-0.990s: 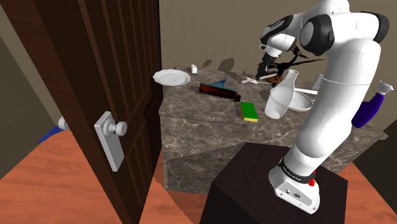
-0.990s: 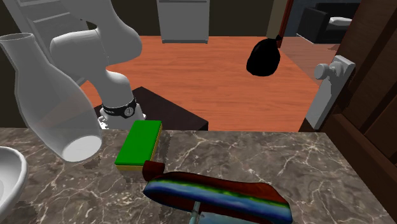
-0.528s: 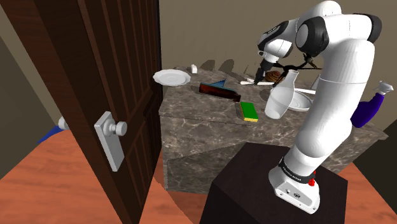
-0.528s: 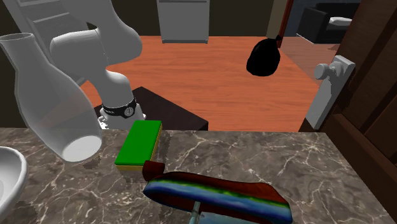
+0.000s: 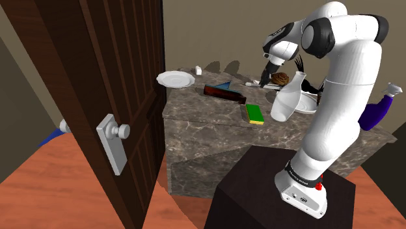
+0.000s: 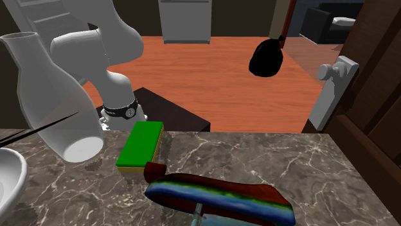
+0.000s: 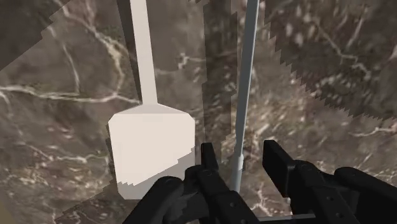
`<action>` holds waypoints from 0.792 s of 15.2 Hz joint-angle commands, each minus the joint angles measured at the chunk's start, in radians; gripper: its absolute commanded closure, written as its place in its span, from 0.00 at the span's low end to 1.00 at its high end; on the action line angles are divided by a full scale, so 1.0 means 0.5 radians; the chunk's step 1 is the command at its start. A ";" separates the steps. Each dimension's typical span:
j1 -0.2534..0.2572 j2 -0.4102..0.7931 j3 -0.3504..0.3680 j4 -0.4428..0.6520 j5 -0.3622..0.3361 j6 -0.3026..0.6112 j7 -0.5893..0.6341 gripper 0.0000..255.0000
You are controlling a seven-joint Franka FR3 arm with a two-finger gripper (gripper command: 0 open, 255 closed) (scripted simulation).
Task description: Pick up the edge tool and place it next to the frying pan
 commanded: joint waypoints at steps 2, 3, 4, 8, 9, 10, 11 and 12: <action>0.000 0.000 0.000 -0.001 0.000 0.000 0.000 0.00; 0.000 0.000 0.000 -0.001 0.000 0.000 0.000 0.00; 0.000 0.000 0.000 -0.001 0.000 0.000 0.000 0.00; 0.012 -0.105 -0.046 0.074 -0.105 -0.151 0.065 0.00; 0.013 -0.130 -0.056 0.099 -0.130 -0.193 0.081 0.00; 0.013 -0.130 -0.056 0.099 -0.130 -0.193 0.081 0.00; 0.013 -0.130 -0.056 0.099 -0.130 -0.193 0.081 0.00; 0.013 -0.130 -0.056 0.099 -0.130 -0.193 0.081 0.00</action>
